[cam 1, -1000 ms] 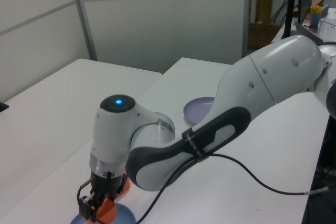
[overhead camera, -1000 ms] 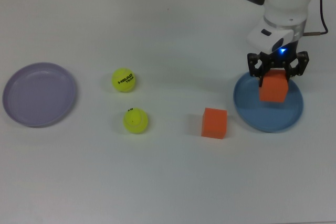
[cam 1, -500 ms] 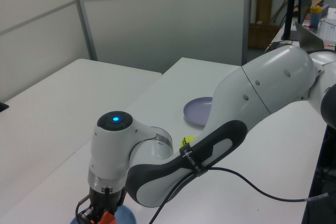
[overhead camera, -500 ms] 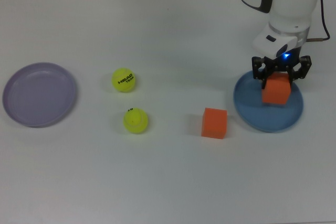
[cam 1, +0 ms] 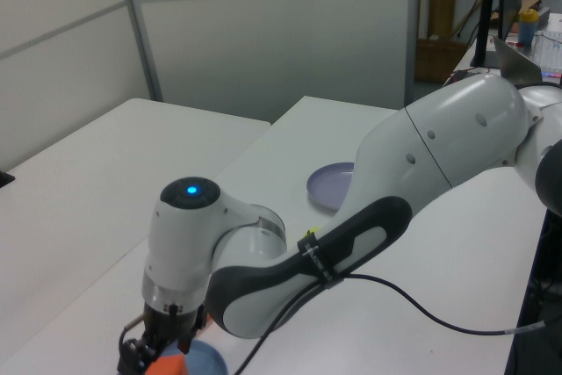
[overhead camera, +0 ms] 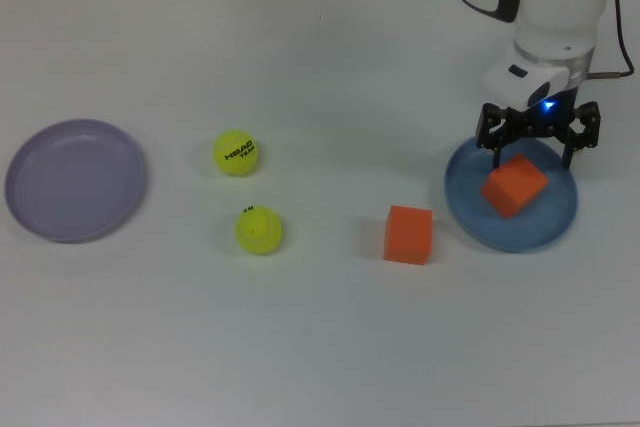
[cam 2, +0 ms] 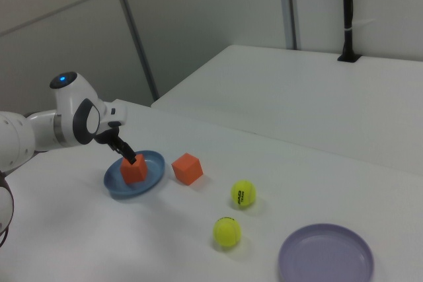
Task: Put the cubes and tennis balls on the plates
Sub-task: 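Carry the orange cube to the blue plate and release it, then move the gripper to the second orange cube and grasp it, then lift the second cube and stack it on the cube on the blue plate, then move the gripper over a yellow tennis ball and grasp it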
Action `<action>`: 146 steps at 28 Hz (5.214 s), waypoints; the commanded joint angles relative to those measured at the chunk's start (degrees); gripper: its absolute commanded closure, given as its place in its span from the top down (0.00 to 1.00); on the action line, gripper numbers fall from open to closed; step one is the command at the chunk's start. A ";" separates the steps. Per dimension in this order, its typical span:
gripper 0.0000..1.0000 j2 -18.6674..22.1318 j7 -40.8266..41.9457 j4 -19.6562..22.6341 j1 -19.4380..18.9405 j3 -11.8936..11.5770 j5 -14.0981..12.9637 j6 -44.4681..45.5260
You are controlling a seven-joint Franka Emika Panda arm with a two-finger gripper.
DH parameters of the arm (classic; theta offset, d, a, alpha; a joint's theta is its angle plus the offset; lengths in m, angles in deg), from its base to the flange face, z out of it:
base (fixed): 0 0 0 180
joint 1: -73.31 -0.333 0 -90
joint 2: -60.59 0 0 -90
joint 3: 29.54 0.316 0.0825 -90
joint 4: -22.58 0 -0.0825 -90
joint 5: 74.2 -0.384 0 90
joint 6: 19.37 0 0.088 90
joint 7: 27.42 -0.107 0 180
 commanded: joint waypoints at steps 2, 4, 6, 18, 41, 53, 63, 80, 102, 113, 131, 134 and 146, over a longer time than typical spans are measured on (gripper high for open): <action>1.00 1.52 -1.94 -1.81 2.39 -0.78 0.35 -0.42; 1.00 1.52 -1.85 -2.16 3.62 -0.86 0.52 -0.42; 1.00 1.34 -1.68 -3.65 5.20 -1.04 0.61 -0.42; 1.00 0.11 0.78 -3.92 10.39 -1.13 1.14 -0.68; 1.00 -3.67 3.86 -3.83 10.74 -3.24 1.40 -1.30; 1.00 -5.42 4.47 -3.75 10.66 -3.59 1.75 -1.30; 1.00 -7.18 4.65 -3.75 10.57 -3.59 2.45 -1.39; 0.00 -0.95 4.12 -4.10 10.22 -2.71 1.75 -1.13; 0.00 4.68 1.84 -1.81 6.79 6.34 1.93 2.92; 0.00 3.54 1.66 -0.06 6.79 6.34 2.19 2.92; 1.00 1.69 1.75 0.21 6.79 6.34 3.95 3.01; 1.00 3.53 1.75 -0.05 7.05 6.34 3.34 4.93; 1.00 17.94 7.81 1.52 12.76 3.54 -4.04 24.35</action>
